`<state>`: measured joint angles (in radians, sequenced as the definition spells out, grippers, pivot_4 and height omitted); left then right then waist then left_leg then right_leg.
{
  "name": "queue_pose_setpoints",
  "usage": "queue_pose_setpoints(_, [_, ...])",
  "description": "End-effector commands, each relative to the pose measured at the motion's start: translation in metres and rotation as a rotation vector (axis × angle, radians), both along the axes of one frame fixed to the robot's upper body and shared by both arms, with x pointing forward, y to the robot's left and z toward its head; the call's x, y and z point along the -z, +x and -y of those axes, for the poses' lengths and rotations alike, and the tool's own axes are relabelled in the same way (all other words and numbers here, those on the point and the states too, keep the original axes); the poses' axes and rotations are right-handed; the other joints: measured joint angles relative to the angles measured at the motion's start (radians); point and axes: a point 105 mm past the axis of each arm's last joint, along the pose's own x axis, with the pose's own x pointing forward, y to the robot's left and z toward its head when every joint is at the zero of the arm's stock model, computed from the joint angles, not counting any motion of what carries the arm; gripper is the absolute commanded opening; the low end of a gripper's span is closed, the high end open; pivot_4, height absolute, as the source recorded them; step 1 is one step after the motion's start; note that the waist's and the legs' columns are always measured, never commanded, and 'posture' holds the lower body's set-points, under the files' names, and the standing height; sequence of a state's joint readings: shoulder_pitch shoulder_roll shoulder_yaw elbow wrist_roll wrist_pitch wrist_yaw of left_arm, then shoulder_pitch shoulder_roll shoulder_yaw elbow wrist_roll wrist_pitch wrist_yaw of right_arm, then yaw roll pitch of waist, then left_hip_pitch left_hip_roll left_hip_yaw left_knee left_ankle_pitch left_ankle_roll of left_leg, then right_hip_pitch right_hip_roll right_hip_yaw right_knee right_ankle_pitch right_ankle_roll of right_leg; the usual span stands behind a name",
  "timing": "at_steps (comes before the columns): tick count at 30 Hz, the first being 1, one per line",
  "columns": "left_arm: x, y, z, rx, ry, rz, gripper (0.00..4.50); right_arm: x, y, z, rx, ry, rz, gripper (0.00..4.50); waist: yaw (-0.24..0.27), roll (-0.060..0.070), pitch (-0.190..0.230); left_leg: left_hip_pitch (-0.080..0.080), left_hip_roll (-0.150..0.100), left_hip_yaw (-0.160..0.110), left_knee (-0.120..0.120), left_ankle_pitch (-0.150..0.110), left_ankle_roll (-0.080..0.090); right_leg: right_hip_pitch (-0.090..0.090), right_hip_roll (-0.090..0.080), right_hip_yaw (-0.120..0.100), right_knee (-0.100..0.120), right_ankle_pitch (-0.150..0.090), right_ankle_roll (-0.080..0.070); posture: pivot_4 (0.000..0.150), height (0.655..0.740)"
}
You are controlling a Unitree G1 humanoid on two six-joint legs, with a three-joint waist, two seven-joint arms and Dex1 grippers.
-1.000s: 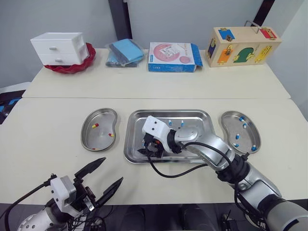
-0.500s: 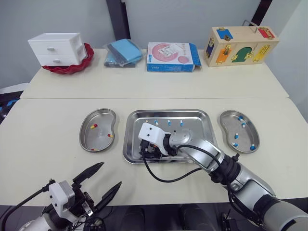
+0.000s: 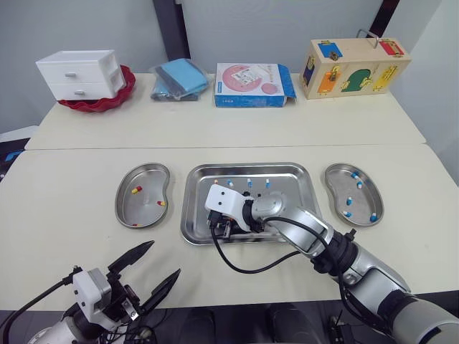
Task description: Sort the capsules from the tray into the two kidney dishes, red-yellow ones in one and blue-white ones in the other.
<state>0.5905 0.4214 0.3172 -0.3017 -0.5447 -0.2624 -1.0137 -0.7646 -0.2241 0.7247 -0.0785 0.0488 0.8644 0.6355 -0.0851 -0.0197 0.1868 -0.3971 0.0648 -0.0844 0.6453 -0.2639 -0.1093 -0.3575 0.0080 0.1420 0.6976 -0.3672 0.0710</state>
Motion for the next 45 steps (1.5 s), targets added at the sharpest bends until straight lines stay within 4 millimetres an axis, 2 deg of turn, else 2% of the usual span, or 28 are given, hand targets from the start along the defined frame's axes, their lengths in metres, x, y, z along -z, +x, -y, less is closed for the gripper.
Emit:
queue_pose_setpoints(1, [-0.002, -0.003, -0.001, -0.004, 0.008, 0.020, 4.50, -0.005, -0.002, 0.000, -0.010, 0.019, 0.006, 0.01, 0.000, 0.000, 0.000, 0.000, 0.000, 0.000, 0.000, 0.000, 0.000, 0.000, 0.000, 0.000, 0.000, 0.000, 0.000, 0.150, 0.7400])
queue_pose_setpoints(5, [-0.004, -0.004, 0.002, 0.024, 0.017, 0.026, 4.50, -0.022, -0.009, 0.001, -0.052, 0.114, -0.021, 0.01, 0.001, 0.000, 0.000, 0.000, 0.000, 0.000, 0.000, 0.000, 0.000, 0.000, 0.000, 0.000, 0.000, 0.000, 0.000, 0.150, 0.7400])
queue_pose_setpoints(7, [-0.008, -0.004, 0.006, 0.055, 0.024, 0.042, 4.50, -0.033, -0.011, 0.009, -0.063, 0.162, -0.024, 0.01, 0.002, 0.000, 0.000, -0.001, 0.000, 0.000, 0.000, 0.000, 0.000, 0.000, 0.000, 0.000, 0.000, 0.000, 0.000, 0.150, 0.7400])
queue_pose_setpoints(9, [-0.011, -0.004, 0.012, 0.095, 0.031, 0.055, 4.50, -0.045, -0.011, 0.026, -0.057, 0.205, -0.018, 0.01, 0.002, 0.000, 0.000, -0.001, 0.000, 0.000, 0.000, 0.000, 0.000, 0.000, 0.000, 0.000, -0.001, 0.000, 0.000, 0.150, 0.7400])
queue_pose_setpoints(12, [-0.013, -0.006, 0.022, 0.174, 0.048, 0.070, 4.50, -0.060, -0.013, 0.062, -0.043, 0.253, 0.006, 0.01, 0.010, 0.000, 0.000, -0.002, -0.001, -0.001, 0.000, 0.000, 0.000, 0.000, 0.000, -0.001, -0.002, 0.000, 0.000, 0.150, 0.7400])
queue_pose_setpoints(18, [-0.011, -0.011, 0.034, 0.322, 0.080, 0.078, 4.50, -0.077, -0.021, 0.151, 0.092, 0.268, 0.031, 0.01, 0.023, 0.001, 0.001, -0.002, -0.001, 0.000, -0.001, 0.000, 0.000, 0.001, -0.001, -0.001, -0.004, 0.000, 0.000, 0.150, 0.7400])
queue_pose_setpoints(19, [-0.010, -0.012, 0.036, 0.348, 0.086, 0.080, 4.50, -0.079, -0.020, 0.175, 0.160, 0.257, 0.030, 0.01, 0.023, 0.001, 0.001, -0.002, -0.001, 0.000, -0.001, 0.000, 0.000, 0.001, 0.000, -0.001, -0.004, 0.000, 0.000, 0.150, 0.7400])
queue_pose_setpoints(20, [-0.009, -0.013, 0.037, 0.371, 0.090, 0.083, 4.50, -0.081, -0.020, 0.197, 0.223, 0.242, 0.030, 0.01, 0.026, 0.001, 0.001, -0.001, -0.001, 0.000, -0.001, 0.000, 0.000, 0.002, 0.000, 0.000, -0.005, 0.000, 0.000, 0.150, 0.7400])
queue_pose_setpoints(24, [-0.010, -0.010, 0.041, 0.413, 0.093, 0.092, 4.50, -0.083, -0.024, 0.248, 0.365, 0.188, 0.042, 0.01, 0.028, 0.001, 0.001, -0.001, -0.001, 0.000, 0.000, 0.000, 0.001, 0.004, -0.001, 0.000, -0.007, 0.000, 0.000, 0.150, 0.7400])
queue_pose_setpoints(26, [-0.014, -0.008, 0.047, 0.443, 0.087, 0.102, 4.50, -0.082, -0.023, 0.282, 0.479, 0.146, 0.062, 0.01, 0.029, 0.001, 0.001, 0.000, -0.001, 0.000, -0.001, 0.000, 0.001, 0.004, 0.000, 0.000, -0.007, 0.000, 0.000, 0.150, 0.7400])
queue_pose_setpoints(28, [-0.017, -0.007, 0.051, 0.473, 0.077, 0.109, 4.50, -0.078, -0.023, 0.302, 0.554, 0.120, 0.074, 0.01, 0.030, 0.001, 0.001, 0.000, -0.001, 0.000, 0.000, 0.000, 0.001, 0.005, 0.000, 0.000, -0.008, 0.000, 0.000, 0.150, 0.7400])
queue_pose_setpoints(33, [-0.022, -0.006, 0.056, 0.494, 0.059, 0.134, 4.50, -0.067, -0.016, 0.322, 0.654, 0.099, 0.086, 0.01, 0.024, 0.001, 0.001, 0.001, -0.001, 0.002, 0.000, 0.000, 0.001, 0.005, 0.000, 0.002, -0.007, 0.001, 0.001, 0.150, 0.7400])
queue_pose_setpoints(45, [-0.038, -0.004, 0.067, 0.472, 0.016, 0.181, 4.50, -0.058, -0.016, 0.323, 0.660, 0.079, 0.049, 0.01, 0.031, 0.001, 0.000, 0.001, -0.001, 0.002, 0.000, 0.000, 0.001, 0.006, -0.001, 0.002, -0.008, 0.001, 0.001, 0.150, 0.7400])
